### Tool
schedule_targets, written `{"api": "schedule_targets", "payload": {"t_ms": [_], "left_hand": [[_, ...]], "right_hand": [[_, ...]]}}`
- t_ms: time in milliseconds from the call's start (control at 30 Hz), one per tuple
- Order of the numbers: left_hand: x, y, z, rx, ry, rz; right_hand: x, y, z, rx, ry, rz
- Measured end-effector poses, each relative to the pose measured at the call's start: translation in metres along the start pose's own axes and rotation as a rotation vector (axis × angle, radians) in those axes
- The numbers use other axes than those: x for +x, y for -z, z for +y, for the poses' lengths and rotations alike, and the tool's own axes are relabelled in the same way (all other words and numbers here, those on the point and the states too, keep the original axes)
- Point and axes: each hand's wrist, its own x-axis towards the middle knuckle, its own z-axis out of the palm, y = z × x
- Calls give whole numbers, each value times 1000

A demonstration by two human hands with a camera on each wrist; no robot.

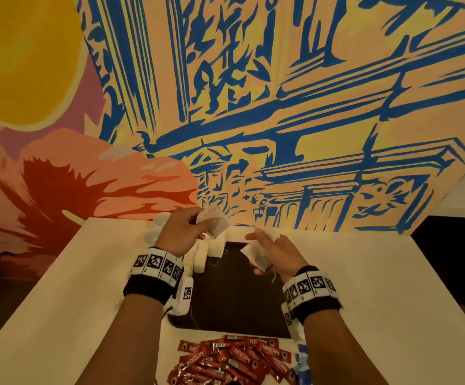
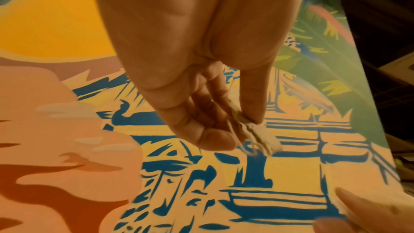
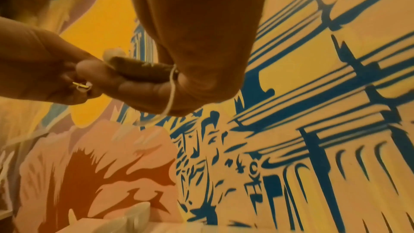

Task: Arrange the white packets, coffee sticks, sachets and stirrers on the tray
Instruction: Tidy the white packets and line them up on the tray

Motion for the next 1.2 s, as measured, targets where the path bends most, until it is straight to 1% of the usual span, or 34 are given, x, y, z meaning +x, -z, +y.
{"api": "schedule_targets", "payload": {"t_ms": [67, 167, 267, 333, 433, 567, 633, 733, 967, 1133, 1200], "left_hand": [[9, 9, -16, 38, 21, 16], [28, 22, -52, 102, 126, 29], [51, 25, -89, 186, 190, -7], [69, 20, -105, 261, 216, -54], [91, 6, -121, 367, 207, -165], [120, -16, -153, 493, 204, -324], [134, -26, -170, 576, 204, -412], [151, -41, -191, 649, 220, -501], [174, -75, -230, 682, 276, -607], [181, -87, -245, 729, 252, -703], [180, -89, -248, 758, 244, -711]], "right_hand": [[8, -1, 10, 19, -68, 40], [21, -5, 19, 47, -134, 65], [31, -10, 25, 23, -191, 73], [41, -14, 31, -28, -187, 37], [48, -21, 35, -167, -176, 8], [62, -24, 44, -265, -161, 71], [69, -25, 49, -261, -151, 122], [78, -27, 51, -271, -127, 165], [94, -32, 57, -209, -124, 198], [98, -32, 69, -202, -157, 214], [96, -31, 72, -200, -167, 219]]}}
